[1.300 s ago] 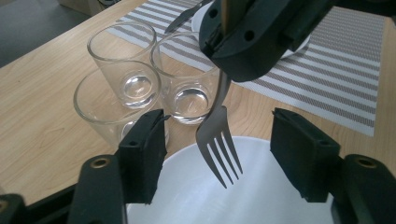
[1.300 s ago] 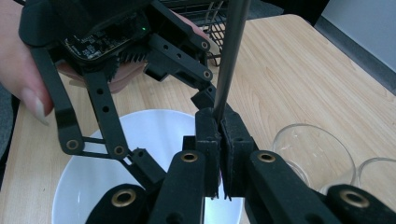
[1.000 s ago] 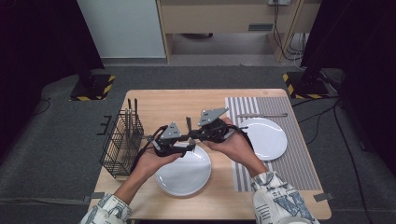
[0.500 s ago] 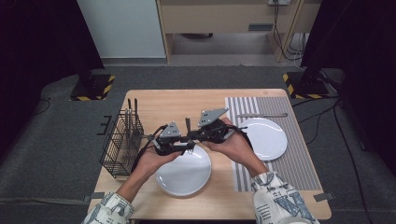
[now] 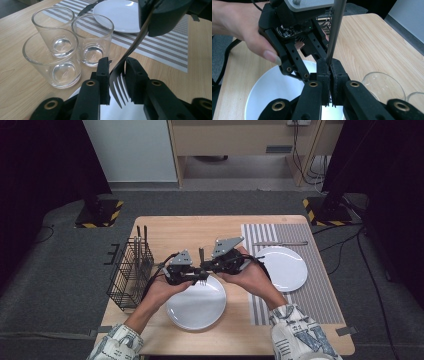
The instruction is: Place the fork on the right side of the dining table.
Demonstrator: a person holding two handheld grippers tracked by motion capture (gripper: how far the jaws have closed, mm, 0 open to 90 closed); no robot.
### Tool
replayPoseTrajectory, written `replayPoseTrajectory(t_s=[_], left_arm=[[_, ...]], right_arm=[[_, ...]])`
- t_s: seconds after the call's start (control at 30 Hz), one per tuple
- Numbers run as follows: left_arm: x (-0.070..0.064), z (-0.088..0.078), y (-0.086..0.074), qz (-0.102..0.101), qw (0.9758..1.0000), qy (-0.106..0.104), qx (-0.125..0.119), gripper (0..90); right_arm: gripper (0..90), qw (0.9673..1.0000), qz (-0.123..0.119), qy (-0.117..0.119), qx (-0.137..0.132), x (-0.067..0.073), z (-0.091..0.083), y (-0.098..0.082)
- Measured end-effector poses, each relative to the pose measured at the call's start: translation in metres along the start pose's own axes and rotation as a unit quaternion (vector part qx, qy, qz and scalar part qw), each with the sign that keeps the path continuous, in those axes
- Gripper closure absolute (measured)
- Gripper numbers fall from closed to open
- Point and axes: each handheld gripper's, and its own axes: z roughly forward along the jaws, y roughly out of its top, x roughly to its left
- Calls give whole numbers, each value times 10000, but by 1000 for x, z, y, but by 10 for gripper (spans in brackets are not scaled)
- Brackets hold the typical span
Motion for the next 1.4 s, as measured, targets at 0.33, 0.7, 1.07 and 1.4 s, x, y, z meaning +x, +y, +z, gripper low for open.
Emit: replayPoseTrajectory(t_s=[0.33, 0.7, 1.07, 1.4], left_arm=[[-1, 0, -3, 35, 9998, 37, 204, 826], [-3, -4, -3, 17, 9997, 169, 151, 869], [-9, -5, -3, 169, 9984, 419, 350, 870], [-11, -5, -4, 216, 9970, 474, 577, 870]], right_arm=[[860, 9999, 136, 47, -36, 0, 0, -9], [846, 9998, 170, -17, -40, 0, -3, -11], [625, 9986, 140, -506, 106, 9, -12, -11], [495, 9962, 30, -796, 363, 17, -10, -7]])
